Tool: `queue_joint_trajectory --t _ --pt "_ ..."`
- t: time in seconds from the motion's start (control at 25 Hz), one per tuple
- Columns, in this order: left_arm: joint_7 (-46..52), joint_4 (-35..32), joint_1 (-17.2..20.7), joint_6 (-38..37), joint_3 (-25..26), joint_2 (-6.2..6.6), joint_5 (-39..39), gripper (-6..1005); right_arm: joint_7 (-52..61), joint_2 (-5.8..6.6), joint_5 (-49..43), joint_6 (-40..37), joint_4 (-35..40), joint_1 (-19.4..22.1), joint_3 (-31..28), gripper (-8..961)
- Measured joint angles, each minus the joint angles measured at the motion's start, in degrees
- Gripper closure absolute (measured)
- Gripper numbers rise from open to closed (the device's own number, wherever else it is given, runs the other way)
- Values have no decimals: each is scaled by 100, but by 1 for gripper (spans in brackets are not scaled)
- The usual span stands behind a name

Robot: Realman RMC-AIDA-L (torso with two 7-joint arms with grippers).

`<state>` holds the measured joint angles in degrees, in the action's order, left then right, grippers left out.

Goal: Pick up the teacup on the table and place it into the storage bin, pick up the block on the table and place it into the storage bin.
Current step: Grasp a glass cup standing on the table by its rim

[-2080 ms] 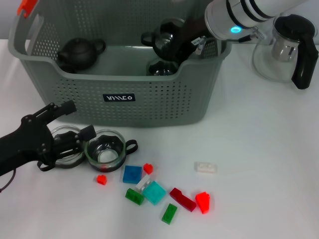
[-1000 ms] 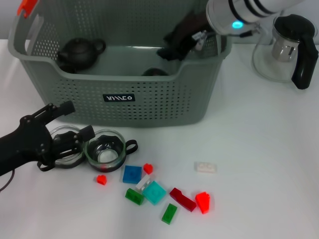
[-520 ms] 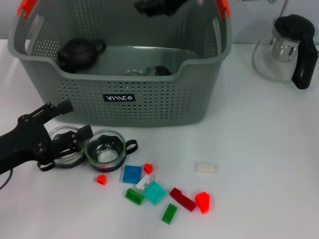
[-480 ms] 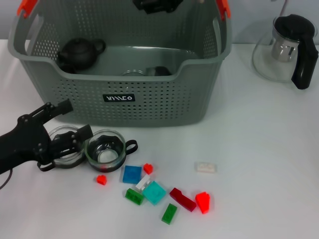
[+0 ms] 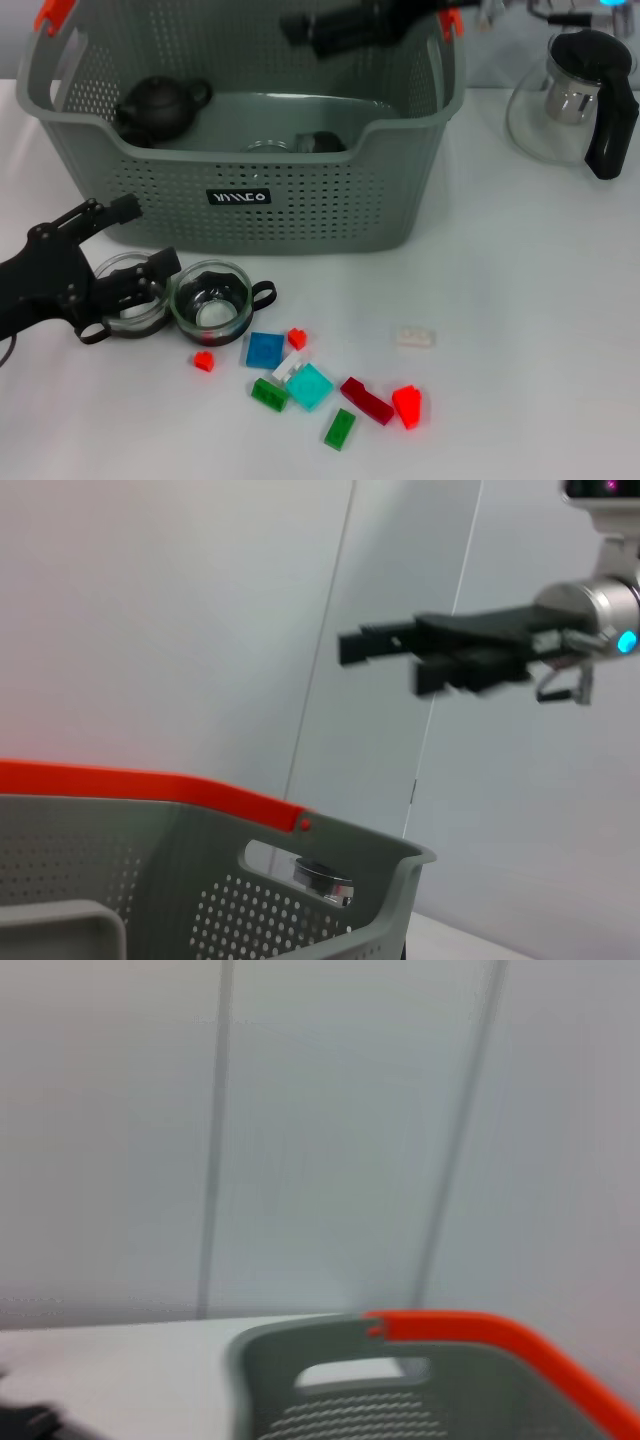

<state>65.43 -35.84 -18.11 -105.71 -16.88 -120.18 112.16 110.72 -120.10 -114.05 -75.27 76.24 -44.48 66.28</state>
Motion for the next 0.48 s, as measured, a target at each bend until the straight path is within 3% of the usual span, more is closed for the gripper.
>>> queue_joint_trajectory --t 0.12,0.48 --pt "7 -41 -2 -64 1 22 1 68 -489 -4 479 -478 57 313 26 29" --pt "17 -163 41 -263 162 62 30 68 -1214 1 1118 -1704 91 1071 -13 23"
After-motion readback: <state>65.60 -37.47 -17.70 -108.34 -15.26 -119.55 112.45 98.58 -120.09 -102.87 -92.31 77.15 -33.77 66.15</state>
